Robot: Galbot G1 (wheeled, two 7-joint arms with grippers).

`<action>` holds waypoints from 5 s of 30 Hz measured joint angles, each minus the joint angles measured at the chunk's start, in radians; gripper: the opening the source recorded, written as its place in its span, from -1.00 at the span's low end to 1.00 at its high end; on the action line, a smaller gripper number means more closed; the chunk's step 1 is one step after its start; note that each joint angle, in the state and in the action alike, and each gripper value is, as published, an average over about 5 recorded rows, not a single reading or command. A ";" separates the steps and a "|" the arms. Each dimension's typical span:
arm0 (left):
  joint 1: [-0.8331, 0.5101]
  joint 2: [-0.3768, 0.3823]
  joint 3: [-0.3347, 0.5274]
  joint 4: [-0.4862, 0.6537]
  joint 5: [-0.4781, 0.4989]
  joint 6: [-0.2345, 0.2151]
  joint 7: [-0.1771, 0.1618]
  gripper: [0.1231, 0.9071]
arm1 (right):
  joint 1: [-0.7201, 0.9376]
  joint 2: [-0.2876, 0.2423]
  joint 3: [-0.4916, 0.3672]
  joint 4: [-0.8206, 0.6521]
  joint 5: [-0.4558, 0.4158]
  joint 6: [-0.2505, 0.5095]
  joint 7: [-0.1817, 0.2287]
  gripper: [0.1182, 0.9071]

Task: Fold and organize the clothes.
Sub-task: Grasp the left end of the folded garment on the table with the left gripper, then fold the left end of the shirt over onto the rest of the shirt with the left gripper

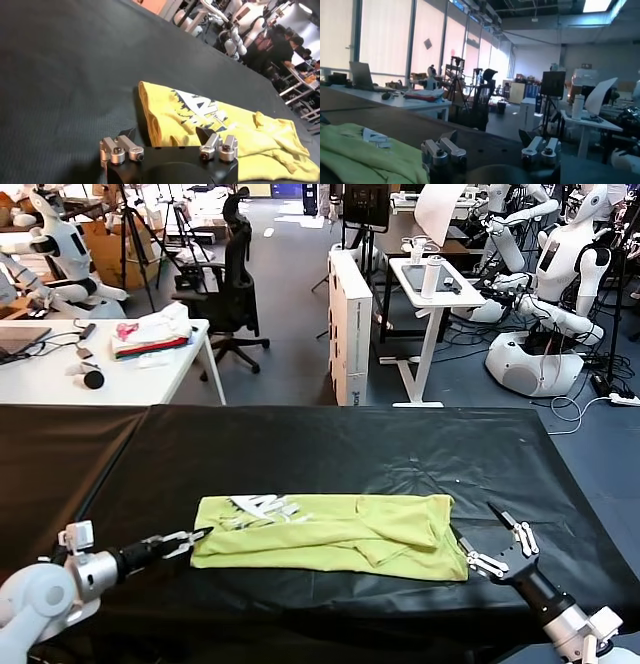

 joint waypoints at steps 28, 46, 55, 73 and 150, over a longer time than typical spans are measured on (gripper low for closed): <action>-0.056 -0.043 0.054 -0.003 -0.002 0.010 -0.015 0.93 | -0.028 0.033 0.002 0.049 -0.017 -0.008 -0.001 1.00; -0.053 -0.052 0.058 -0.009 0.000 0.010 -0.033 -0.70 | -0.034 0.051 0.001 0.069 -0.033 -0.008 0.001 1.00; -0.030 -0.045 0.011 -0.035 0.048 -0.005 -0.074 -0.84 | 0.005 0.056 -0.035 0.059 -0.047 -0.014 0.030 1.00; 0.195 0.075 -0.338 -0.066 0.224 -0.059 -0.131 -0.84 | 0.145 0.059 -0.131 -0.007 -0.077 -0.066 0.131 1.00; -0.229 -0.466 0.374 -0.192 0.102 0.065 -0.329 -0.47 | 0.051 0.270 0.003 -0.023 -0.176 -0.087 0.150 1.00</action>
